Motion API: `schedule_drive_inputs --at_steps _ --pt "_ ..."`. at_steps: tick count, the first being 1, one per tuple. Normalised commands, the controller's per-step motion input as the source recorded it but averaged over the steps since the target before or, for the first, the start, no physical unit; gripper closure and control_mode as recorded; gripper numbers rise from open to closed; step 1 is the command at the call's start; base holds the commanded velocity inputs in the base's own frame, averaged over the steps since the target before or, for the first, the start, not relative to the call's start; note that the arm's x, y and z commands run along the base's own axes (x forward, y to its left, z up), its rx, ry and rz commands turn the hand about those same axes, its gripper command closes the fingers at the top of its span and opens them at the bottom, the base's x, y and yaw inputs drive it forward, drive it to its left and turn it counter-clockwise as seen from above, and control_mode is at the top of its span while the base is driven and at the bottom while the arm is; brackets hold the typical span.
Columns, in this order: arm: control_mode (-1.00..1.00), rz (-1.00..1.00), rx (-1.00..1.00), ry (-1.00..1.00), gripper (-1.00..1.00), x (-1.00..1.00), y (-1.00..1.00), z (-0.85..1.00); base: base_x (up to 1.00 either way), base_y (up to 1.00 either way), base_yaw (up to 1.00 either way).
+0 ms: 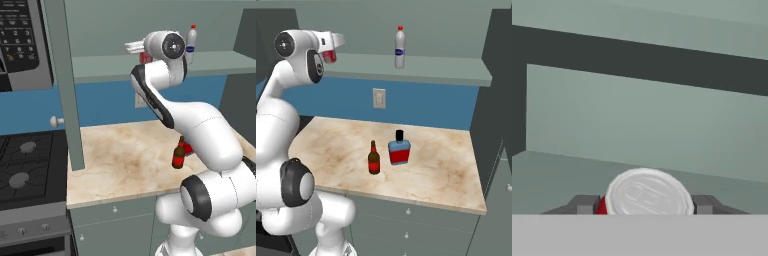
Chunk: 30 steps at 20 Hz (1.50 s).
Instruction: Sort all alcoholic drinks to one cabinet, and non-alcoholic drinks to the other.
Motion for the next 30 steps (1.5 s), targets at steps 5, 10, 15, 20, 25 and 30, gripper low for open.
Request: schedule_drive_inputs --at_steps 5,10,15,20,25,30 --pt "-1.0 0.0 -0.01 0.06 1.0 0.18 0.0 -0.29 0.0 0.0 0.0" --pt "-1.0 0.0 0.0 0.0 1.0 0.22 0.0 -0.14 0.0 0.0 0.0" --pt "-1.0 0.0 0.0 0.0 1.0 0.27 0.0 -0.08 0.0 0.0 0.0" --pt "-1.0 0.0 0.0 0.0 1.0 0.3 0.0 -0.08 0.0 0.0 0.0" --pt "-1.0 0.0 0.0 0.0 1.0 0.33 0.0 -0.09 0.0 0.0 0.0" --pt "-1.0 0.0 0.0 0.01 1.0 0.31 0.0 -0.1 0.0 0.0 0.0"
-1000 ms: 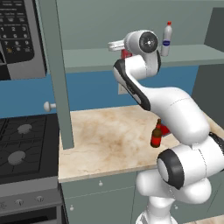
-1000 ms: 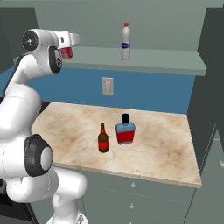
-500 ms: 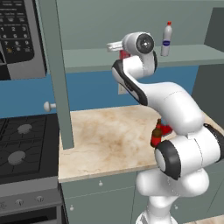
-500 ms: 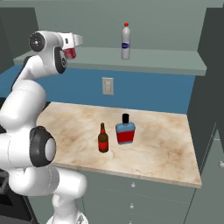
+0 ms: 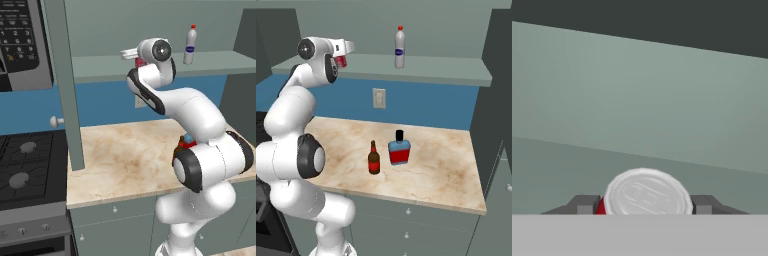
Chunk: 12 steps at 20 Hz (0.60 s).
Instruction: Sort all alcoholic drinks to one cabinet, and non-alcoholic drinks to the other.
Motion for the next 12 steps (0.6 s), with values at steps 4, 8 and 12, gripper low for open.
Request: schedule_drive_inputs --at_steps 4,8,12 --pt "-1.0 0.0 0.0 0.0 1.0 0.32 0.0 -0.11 0.0 0.0 0.0" --pt "-1.0 0.0 0.0 0.0 1.0 0.32 0.0 -0.11 0.0 0.0 0.0" --pt "-1.0 0.0 0.0 0.0 1.0 0.3 0.0 -0.1 0.0 0.0 0.0"
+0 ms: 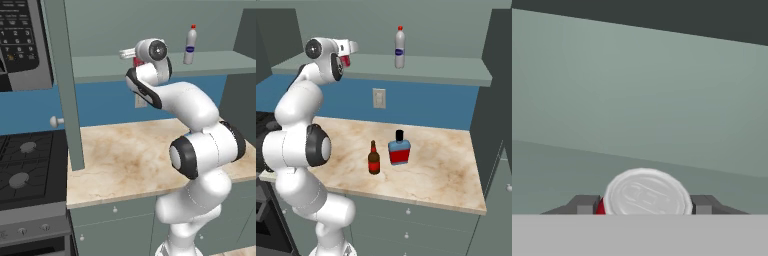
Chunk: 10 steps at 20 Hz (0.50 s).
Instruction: Sort all alcoholic drinks to one cabinet, and non-alcoholic drinks to the other.
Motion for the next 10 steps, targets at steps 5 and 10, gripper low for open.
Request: schedule_drive_inputs --at_steps 5,10 --pt "-1.0 0.0 0.0 0.0 1.0 0.29 0.0 -0.06 0.0 0.0 0.0" --pt "-1.0 0.0 0.0 0.0 1.0 0.22 0.0 -0.1 0.0 0.0 0.0"
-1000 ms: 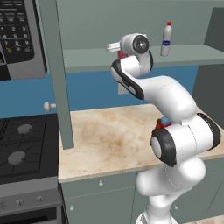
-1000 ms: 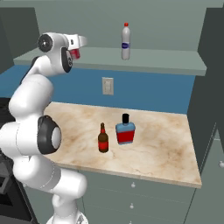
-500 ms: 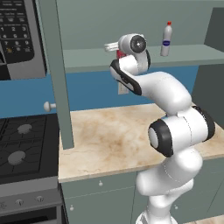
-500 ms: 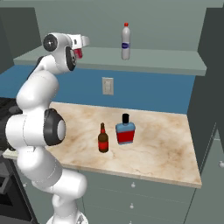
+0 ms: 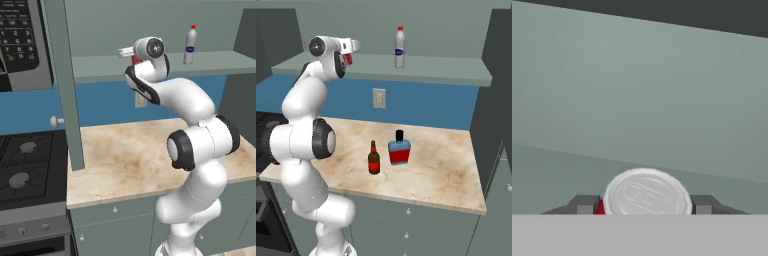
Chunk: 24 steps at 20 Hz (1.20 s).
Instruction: Sort all alcoholic drinks to one cabinet, and non-alcoholic drinks to the other.
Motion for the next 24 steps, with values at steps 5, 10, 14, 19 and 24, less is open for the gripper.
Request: schedule_drive_inputs --at_steps 5,10,14,19,24 --pt "-1.0 0.0 0.0 0.01 -1.0 0.14 0.03 -0.14 0.0 0.0 0.0" --pt "-1.0 0.0 0.0 0.0 -1.0 0.0 0.0 -0.03 0.0 0.0 0.0" --pt "-1.0 0.0 0.0 0.0 -1.0 0.0 0.0 0.0 0.0 0.0 0.0" --pt "-1.0 0.0 0.0 0.0 -1.0 -0.23 0.0 0.0 0.0 0.0 0.0" --pt "-1.0 0.0 0.0 -0.02 -1.0 -0.92 0.0 0.0 0.0 0.0 0.0"
